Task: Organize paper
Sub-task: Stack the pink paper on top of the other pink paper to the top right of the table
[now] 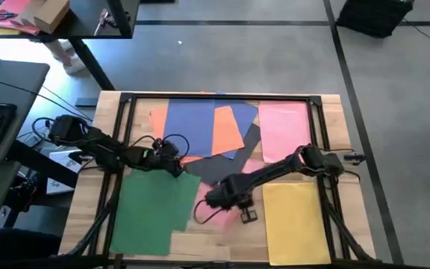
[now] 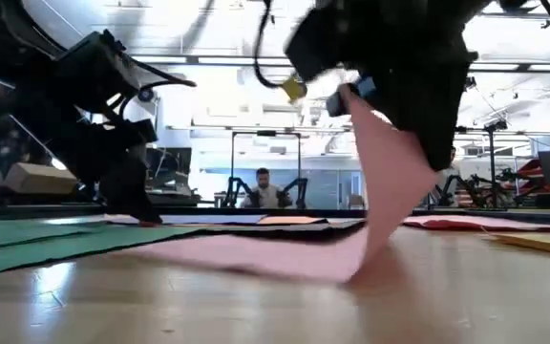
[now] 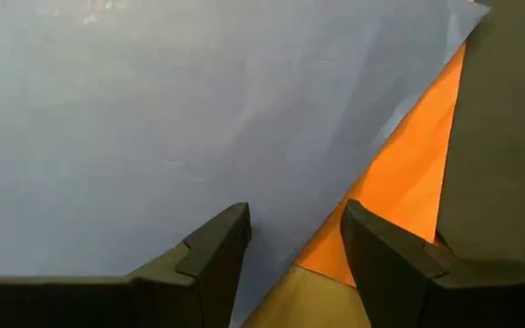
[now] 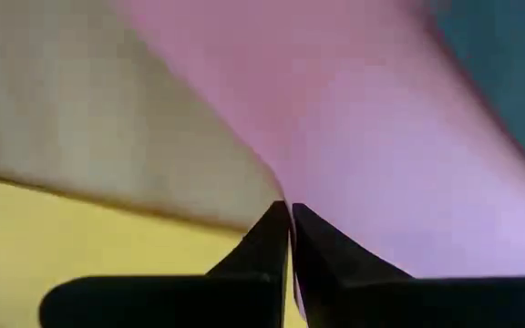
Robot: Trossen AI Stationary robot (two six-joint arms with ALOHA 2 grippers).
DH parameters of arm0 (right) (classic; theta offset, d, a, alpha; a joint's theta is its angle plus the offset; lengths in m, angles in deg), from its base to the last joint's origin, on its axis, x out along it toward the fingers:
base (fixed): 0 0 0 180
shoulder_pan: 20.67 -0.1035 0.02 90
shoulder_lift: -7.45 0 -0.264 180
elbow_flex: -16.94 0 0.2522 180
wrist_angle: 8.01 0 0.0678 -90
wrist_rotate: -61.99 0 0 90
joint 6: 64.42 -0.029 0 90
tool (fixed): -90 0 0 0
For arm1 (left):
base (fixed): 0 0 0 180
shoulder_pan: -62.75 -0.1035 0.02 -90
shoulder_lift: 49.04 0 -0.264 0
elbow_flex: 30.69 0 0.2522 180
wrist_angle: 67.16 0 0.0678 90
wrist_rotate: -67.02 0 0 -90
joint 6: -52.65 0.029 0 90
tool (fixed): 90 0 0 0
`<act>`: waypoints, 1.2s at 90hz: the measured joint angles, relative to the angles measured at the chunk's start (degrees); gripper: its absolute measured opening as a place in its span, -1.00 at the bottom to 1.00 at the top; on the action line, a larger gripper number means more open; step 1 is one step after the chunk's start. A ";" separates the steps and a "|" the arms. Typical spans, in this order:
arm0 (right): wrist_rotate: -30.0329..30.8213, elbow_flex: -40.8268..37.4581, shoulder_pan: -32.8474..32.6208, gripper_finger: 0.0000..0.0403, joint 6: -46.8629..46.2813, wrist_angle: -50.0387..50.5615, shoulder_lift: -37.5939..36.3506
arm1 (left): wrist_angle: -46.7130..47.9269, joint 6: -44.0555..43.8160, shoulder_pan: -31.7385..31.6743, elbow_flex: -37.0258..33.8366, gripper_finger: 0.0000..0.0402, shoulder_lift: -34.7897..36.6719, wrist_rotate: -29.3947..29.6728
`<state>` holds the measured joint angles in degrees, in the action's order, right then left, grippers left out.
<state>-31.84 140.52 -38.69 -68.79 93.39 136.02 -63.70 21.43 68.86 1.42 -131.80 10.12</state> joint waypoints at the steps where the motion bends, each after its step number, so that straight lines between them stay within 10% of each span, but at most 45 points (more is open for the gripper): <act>1: 0.74 0.00 0.11 -1.00 -0.30 0.69 0.00 | 0.00 0.00 0.00 0.01 -0.16 0.00 0.01; 32: 15.83 -0.02 5.12 -1.00 -14.43 2.34 -1.01 | -0.02 -0.02 -0.02 0.07 -0.16 0.11 -0.55; 85: -1.74 -5.64 4.59 -1.00 -29.17 2.45 -1.40 | 0.09 -0.04 -0.02 0.13 -0.16 0.15 -0.91; 108: 10.78 -15.85 -3.40 -1.00 -23.80 2.43 -2.48 | 0.09 -0.04 -0.02 0.15 -0.16 0.15 -1.14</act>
<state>-21.05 124.68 -42.09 -92.58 95.82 133.54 -63.62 21.38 68.84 1.57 -131.65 8.98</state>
